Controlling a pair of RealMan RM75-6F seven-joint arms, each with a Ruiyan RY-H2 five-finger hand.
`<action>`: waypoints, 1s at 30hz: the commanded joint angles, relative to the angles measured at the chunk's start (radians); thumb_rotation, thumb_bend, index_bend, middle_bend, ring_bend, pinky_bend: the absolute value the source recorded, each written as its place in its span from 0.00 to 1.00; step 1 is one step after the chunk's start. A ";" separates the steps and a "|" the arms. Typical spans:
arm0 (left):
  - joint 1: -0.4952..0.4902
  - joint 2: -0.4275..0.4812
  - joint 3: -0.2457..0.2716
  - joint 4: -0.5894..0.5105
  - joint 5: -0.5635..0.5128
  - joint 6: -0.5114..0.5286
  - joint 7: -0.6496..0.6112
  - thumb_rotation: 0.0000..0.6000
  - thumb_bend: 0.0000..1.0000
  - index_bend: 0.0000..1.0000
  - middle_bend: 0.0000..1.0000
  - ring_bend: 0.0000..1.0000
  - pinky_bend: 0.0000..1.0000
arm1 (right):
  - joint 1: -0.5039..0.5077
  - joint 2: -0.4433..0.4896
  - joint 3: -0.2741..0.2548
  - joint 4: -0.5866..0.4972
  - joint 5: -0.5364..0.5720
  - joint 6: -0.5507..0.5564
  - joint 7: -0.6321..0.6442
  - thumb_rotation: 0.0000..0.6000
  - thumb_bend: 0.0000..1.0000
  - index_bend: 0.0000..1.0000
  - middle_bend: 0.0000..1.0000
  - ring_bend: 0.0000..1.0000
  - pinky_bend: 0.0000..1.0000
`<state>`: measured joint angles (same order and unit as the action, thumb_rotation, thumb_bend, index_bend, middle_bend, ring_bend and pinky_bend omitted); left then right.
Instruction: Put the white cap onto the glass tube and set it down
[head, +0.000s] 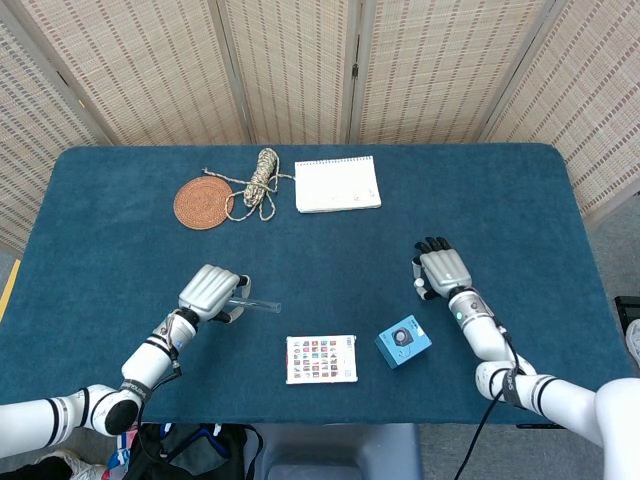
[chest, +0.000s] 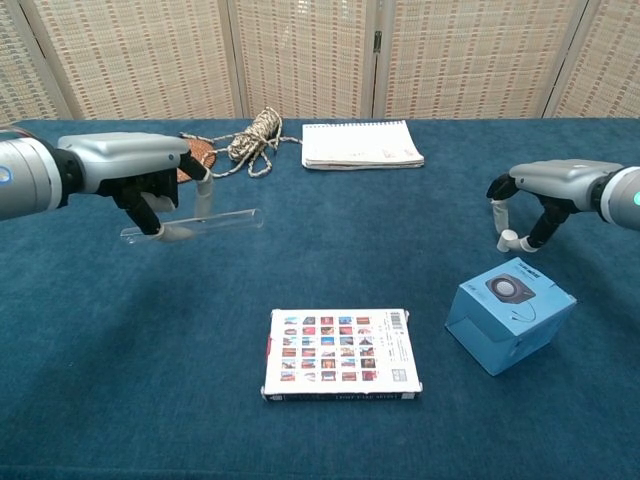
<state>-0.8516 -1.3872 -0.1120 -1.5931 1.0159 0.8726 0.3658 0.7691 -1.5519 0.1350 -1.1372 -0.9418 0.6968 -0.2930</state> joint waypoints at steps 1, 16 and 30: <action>-0.001 0.000 -0.002 0.002 -0.003 0.000 0.000 1.00 0.37 0.55 1.00 0.95 1.00 | 0.001 0.000 0.001 -0.001 -0.002 0.001 0.001 1.00 0.39 0.53 0.17 0.00 0.00; -0.011 0.058 -0.058 -0.020 -0.062 -0.046 -0.088 1.00 0.37 0.55 1.00 0.95 1.00 | -0.027 0.214 0.058 -0.290 -0.055 0.100 0.047 1.00 0.56 0.66 0.26 0.00 0.00; -0.046 0.047 -0.106 -0.042 -0.121 -0.099 -0.174 1.00 0.37 0.55 1.00 0.95 1.00 | -0.073 0.435 0.150 -0.660 -0.193 0.202 0.230 1.00 0.56 0.67 0.27 0.00 0.00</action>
<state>-0.8950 -1.3375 -0.2152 -1.6346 0.8960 0.7737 0.1929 0.7042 -1.1322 0.2717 -1.7738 -1.1128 0.8826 -0.0870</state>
